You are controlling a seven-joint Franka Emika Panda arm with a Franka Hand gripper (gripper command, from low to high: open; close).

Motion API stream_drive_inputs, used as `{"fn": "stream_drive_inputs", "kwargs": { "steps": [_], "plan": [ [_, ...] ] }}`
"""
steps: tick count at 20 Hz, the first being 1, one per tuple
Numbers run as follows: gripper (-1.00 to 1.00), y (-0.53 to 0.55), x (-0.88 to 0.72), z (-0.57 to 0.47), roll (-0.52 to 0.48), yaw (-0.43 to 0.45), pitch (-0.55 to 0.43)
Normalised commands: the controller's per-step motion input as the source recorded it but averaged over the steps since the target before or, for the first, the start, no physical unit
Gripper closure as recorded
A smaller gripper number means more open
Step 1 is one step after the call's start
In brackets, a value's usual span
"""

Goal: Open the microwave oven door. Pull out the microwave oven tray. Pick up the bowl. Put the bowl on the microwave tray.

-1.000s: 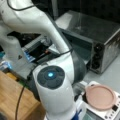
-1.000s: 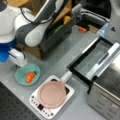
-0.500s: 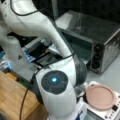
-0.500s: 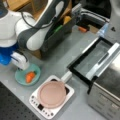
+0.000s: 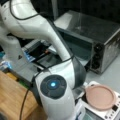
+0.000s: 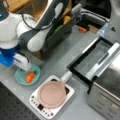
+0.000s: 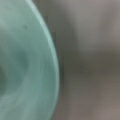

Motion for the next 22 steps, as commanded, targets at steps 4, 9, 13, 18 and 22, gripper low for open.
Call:
{"fn": "stream_drive_inputs", "kwargs": {
  "steps": [4, 9, 13, 18, 22],
  "plan": [
    [-1.00, 0.04, -0.09, -0.23, 0.253, -0.055, -0.178],
    [-1.00, -0.01, -0.04, -0.19, 0.183, -0.064, -0.215],
    [-1.00, -0.02, -0.03, -0.22, 0.142, -0.072, -0.220],
    [1.00, 0.00, -0.02, -0.17, 0.160, -0.081, -0.223],
    [1.00, 0.01, -0.05, -0.07, 0.169, -0.103, -0.191]
  ]
}}
